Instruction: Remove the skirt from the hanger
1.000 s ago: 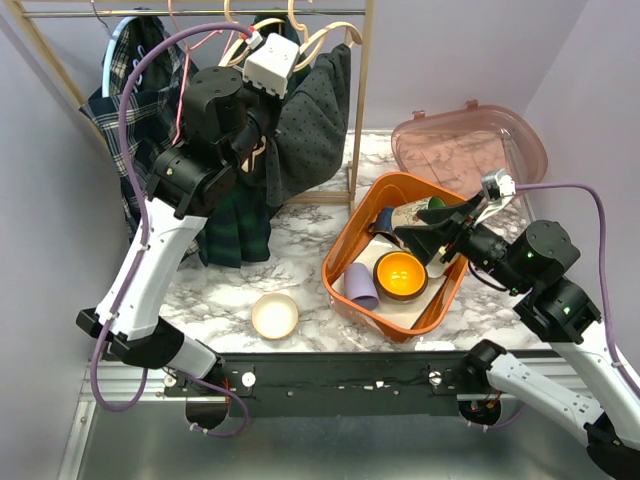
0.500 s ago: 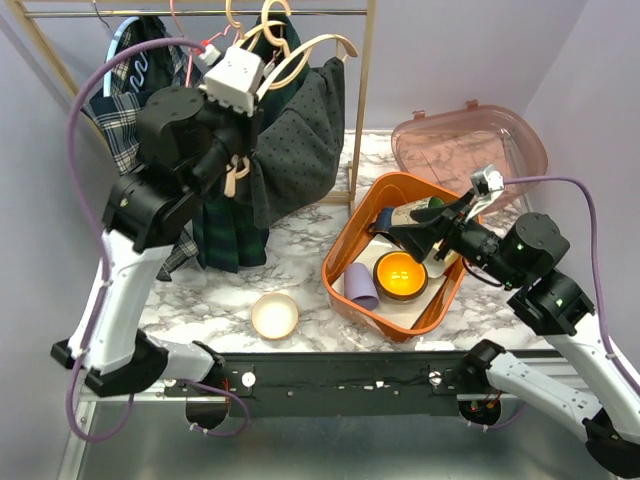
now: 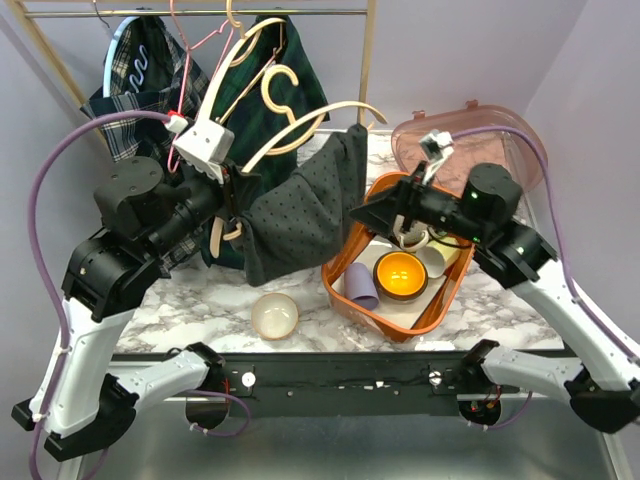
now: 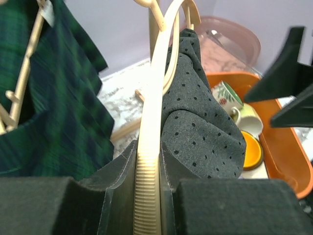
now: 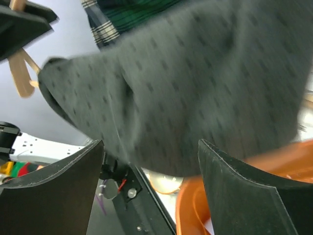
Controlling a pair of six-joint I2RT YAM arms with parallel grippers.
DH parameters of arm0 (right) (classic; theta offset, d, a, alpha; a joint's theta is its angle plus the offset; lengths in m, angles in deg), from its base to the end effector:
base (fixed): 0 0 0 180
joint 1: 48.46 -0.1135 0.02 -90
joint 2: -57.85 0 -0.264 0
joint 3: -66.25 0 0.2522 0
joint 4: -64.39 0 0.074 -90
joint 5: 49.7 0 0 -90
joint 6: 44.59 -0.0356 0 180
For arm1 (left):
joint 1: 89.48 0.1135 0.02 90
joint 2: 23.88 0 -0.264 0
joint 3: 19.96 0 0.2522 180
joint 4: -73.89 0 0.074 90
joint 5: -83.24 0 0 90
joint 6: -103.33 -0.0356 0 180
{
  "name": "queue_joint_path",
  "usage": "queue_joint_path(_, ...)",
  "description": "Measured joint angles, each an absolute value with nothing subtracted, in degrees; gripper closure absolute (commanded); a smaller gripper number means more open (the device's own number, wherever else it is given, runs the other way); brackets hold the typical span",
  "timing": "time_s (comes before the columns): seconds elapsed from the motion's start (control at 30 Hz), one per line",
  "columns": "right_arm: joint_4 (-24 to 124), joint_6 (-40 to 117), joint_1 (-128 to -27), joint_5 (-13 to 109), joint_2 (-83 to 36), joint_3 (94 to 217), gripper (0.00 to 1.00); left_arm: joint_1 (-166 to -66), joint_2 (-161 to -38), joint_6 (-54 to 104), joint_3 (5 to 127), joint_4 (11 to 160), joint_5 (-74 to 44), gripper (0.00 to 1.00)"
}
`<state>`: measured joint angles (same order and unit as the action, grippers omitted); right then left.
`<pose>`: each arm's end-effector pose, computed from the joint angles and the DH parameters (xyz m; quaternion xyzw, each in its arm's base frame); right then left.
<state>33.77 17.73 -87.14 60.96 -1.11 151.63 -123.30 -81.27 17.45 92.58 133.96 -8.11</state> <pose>0.1614 0.1453 0.4441 -0.1906 0.7057 0.4764 0.4886 0.1084 -0.0736 0.5335 0.1965 0.7101 -0.2280 0.6365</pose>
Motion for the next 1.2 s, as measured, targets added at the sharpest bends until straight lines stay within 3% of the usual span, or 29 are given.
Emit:
queue_joint_path(0.37,33.6,16.8,-97.0,57.5,-12.9,157.6,0.16,-123.3,-76.9,20.3,82.9,129.5,-9.2,1.0)
queue_joint_path(0.57,33.0,17.1,-98.4,51.2,-14.1,157.9,0.14,-123.0,-75.2,21.9,82.3,126.9,-9.2,1.0)
queue_joint_path(0.63,33.0,17.4,-98.4,50.1,-14.1,157.9,0.21,-122.7,-74.5,22.8,82.0,125.6,-9.2,1.0)
queue_joint_path(0.67,33.0,17.6,-98.4,49.7,-14.3,158.0,0.41,-122.5,-74.1,23.2,81.8,125.1,-9.2,1.0)
queue_joint_path(0.73,33.0,18.1,-98.6,49.0,-14.7,158.1,0.63,-122.0,-73.3,24.0,81.2,124.0,-9.4,1.0)
queue_joint_path(0.77,33.1,18.5,-98.8,48.8,-15.0,158.1,0.91,-121.8,-72.9,24.3,80.8,123.4,-9.4,1.0)
queue_joint_path(0.8,33.1,18.6,-98.9,48.8,-15.2,158.1,0.99,-121.6,-72.6,24.6,80.5,123.1,-9.4,1.0)
queue_joint_path(1.0,34.1,18.9,-99.1,48.2,-12.9,156.6,0.99,-121.3,-72.1,24.4,78.2,121.7,-7.2,1.0)
queue_joint_path(1.2,34.6,19.0,-99.1,46.3,-3.3,155.2,0.99,-121.3,-72.4,22.9,76.4,121.5,-2.8,1.0)
